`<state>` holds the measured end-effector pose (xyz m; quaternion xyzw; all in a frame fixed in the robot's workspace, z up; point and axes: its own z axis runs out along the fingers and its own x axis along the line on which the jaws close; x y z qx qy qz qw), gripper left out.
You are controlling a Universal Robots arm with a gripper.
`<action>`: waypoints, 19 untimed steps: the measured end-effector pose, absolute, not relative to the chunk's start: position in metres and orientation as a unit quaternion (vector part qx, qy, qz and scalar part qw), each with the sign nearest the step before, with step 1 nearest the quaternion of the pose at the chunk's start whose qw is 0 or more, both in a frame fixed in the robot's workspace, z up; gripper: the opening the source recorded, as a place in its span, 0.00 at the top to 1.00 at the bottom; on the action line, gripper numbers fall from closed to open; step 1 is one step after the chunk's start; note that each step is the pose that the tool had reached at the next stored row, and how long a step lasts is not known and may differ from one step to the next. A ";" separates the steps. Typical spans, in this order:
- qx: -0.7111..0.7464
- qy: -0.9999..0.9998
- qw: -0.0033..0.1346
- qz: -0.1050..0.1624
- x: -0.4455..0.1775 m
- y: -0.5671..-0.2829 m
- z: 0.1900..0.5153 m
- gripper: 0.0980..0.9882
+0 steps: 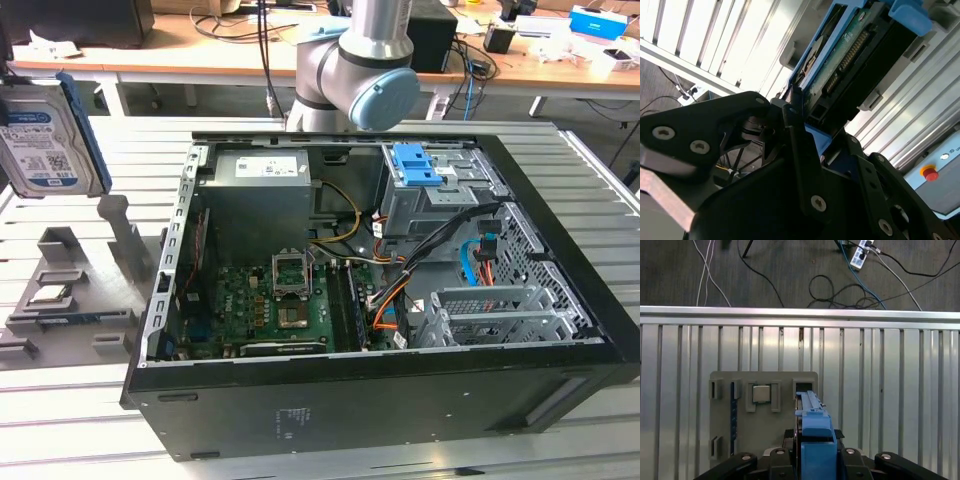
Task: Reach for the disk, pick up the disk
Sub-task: 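Pick up the disk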
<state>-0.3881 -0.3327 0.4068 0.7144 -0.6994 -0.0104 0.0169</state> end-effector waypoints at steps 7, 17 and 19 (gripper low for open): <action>0.714 -0.699 0.017 -0.010 -0.388 -0.333 0.420 0.70; 0.714 -0.699 0.017 -0.010 -0.388 -0.332 0.441 0.70; 0.714 -0.699 0.017 -0.010 -0.388 -0.332 0.446 0.70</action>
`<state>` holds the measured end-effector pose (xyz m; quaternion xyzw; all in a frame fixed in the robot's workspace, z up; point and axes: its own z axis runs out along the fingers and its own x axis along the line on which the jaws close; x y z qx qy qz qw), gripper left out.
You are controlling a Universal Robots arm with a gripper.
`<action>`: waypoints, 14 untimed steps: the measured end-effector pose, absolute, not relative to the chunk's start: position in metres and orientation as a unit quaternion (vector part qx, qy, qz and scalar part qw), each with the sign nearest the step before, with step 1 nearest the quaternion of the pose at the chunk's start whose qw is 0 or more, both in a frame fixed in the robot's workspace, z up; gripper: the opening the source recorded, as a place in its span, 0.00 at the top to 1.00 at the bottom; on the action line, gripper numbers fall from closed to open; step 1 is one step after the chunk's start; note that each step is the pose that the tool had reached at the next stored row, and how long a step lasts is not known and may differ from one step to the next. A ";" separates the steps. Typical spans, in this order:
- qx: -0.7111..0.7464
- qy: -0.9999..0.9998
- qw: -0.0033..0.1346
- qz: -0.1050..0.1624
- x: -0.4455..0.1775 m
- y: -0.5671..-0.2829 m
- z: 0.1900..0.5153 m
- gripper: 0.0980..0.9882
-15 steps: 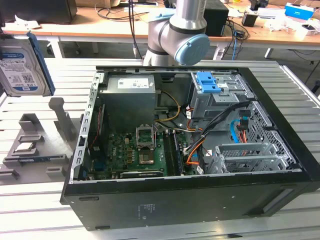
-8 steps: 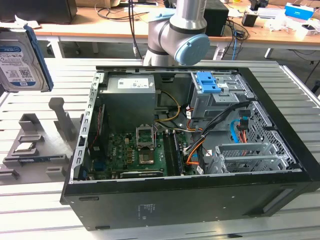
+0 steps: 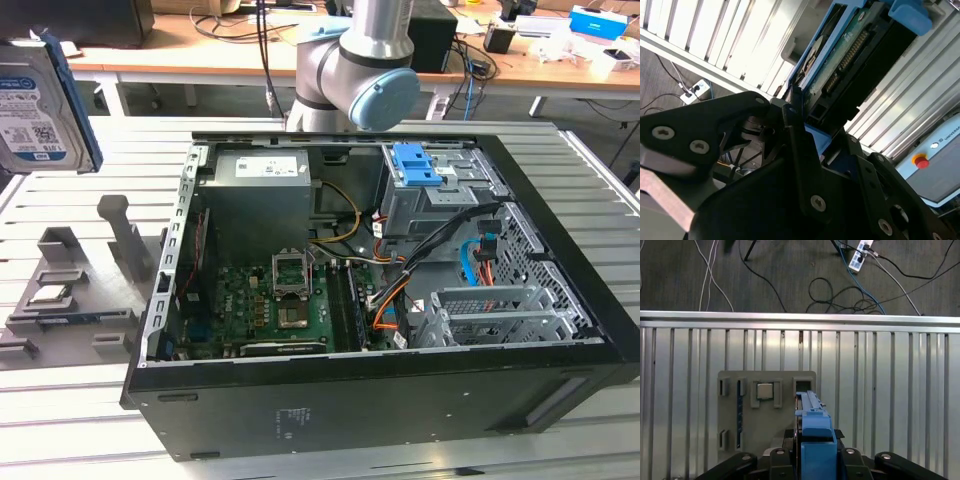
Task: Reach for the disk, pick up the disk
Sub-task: 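Pick up the disk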
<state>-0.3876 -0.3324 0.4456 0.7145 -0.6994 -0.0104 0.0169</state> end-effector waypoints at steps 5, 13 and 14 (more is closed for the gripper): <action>0.714 -0.699 0.017 -0.010 -0.387 -0.332 0.456 0.70; 0.714 -0.699 0.017 -0.010 -0.387 -0.332 0.484 0.70; 0.714 -0.699 0.017 -0.010 -0.387 -0.332 0.486 0.70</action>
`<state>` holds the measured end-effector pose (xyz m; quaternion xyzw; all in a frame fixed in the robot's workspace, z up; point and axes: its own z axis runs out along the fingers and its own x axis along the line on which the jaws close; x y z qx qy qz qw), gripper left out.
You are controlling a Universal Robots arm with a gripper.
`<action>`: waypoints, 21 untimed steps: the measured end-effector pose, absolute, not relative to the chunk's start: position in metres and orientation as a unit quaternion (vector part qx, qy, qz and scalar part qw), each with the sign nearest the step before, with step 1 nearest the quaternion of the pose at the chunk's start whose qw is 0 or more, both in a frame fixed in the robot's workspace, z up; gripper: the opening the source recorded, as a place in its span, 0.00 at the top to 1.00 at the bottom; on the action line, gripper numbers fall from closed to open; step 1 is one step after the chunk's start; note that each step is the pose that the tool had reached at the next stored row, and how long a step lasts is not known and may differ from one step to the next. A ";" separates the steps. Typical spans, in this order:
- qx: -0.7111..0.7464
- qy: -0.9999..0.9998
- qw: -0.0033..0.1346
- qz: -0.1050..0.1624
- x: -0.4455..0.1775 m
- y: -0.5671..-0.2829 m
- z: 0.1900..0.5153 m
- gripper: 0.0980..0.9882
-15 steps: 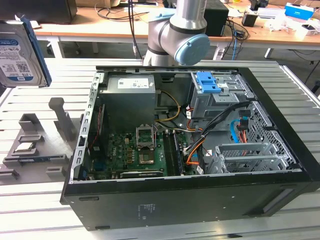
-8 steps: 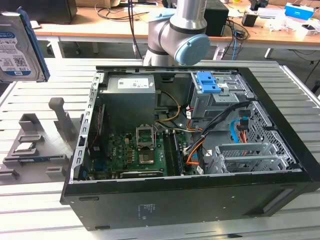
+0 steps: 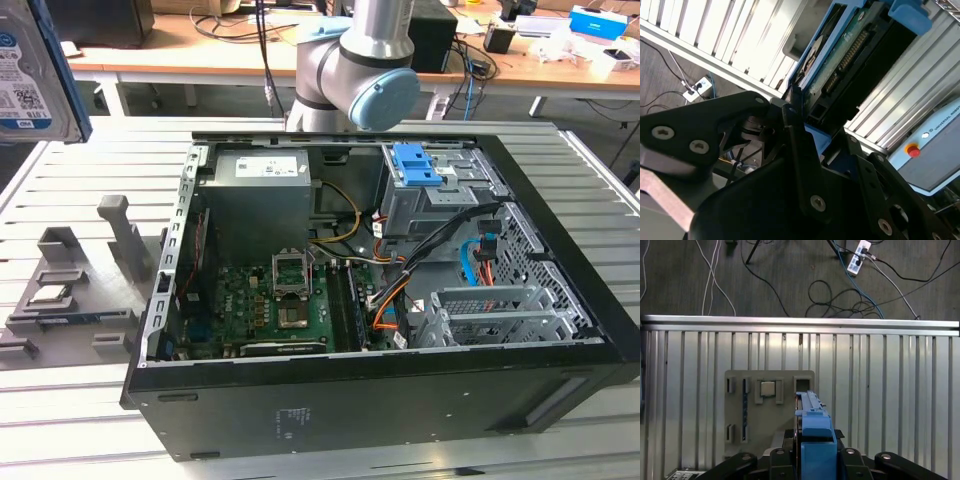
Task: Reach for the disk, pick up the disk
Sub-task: 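Pick up the disk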
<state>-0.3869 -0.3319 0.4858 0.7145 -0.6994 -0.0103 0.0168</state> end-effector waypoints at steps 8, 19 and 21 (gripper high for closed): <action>0.714 -0.699 0.017 -0.010 -0.387 -0.332 0.497 0.70; 0.714 -0.699 0.018 -0.010 -0.367 -0.332 0.497 0.70; 0.714 -0.699 0.018 -0.009 -0.357 -0.332 0.497 0.70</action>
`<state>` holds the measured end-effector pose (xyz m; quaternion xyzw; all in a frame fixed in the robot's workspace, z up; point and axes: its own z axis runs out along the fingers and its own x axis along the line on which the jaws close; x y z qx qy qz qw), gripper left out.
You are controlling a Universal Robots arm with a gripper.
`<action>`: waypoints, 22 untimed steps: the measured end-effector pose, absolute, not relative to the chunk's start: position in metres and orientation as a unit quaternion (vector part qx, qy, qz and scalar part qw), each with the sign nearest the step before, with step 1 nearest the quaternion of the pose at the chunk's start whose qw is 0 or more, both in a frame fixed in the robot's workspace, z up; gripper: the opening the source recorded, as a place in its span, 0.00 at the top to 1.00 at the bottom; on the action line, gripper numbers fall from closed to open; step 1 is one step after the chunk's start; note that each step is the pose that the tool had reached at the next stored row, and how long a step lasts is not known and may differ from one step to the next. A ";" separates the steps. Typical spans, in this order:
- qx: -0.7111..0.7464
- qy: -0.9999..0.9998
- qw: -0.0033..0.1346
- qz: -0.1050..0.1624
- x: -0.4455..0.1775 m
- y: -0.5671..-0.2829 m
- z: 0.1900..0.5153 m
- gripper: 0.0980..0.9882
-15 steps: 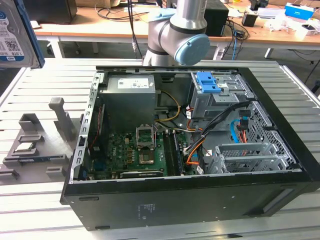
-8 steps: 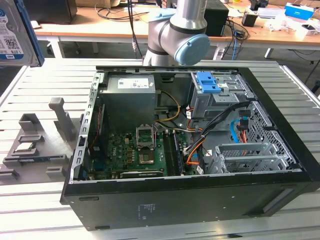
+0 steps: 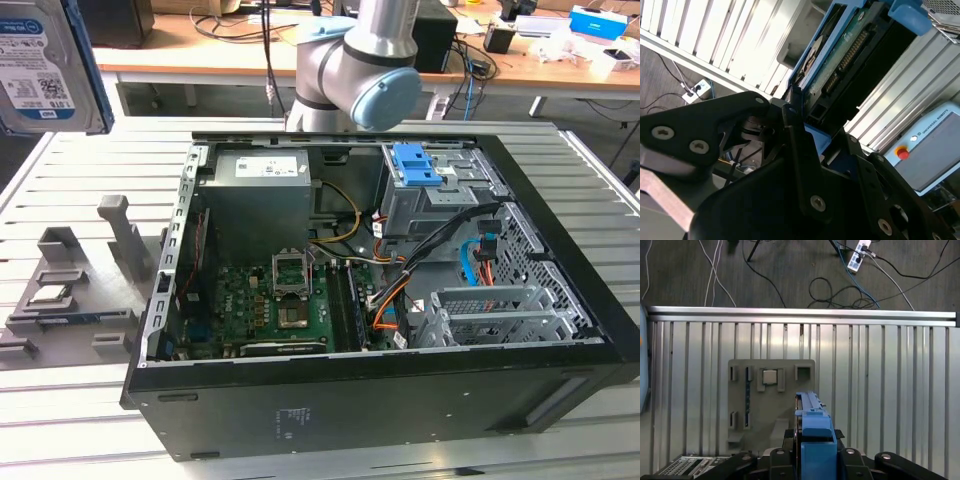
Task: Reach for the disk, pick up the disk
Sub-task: 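Pick up the disk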
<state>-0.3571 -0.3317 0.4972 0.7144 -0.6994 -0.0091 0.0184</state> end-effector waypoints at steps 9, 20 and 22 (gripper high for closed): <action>0.714 -0.699 0.020 -0.007 -0.323 -0.332 0.497 0.70; 0.714 -0.699 0.021 -0.007 -0.282 -0.332 0.497 0.70; 0.714 -0.699 0.021 -0.007 -0.273 -0.332 0.497 0.70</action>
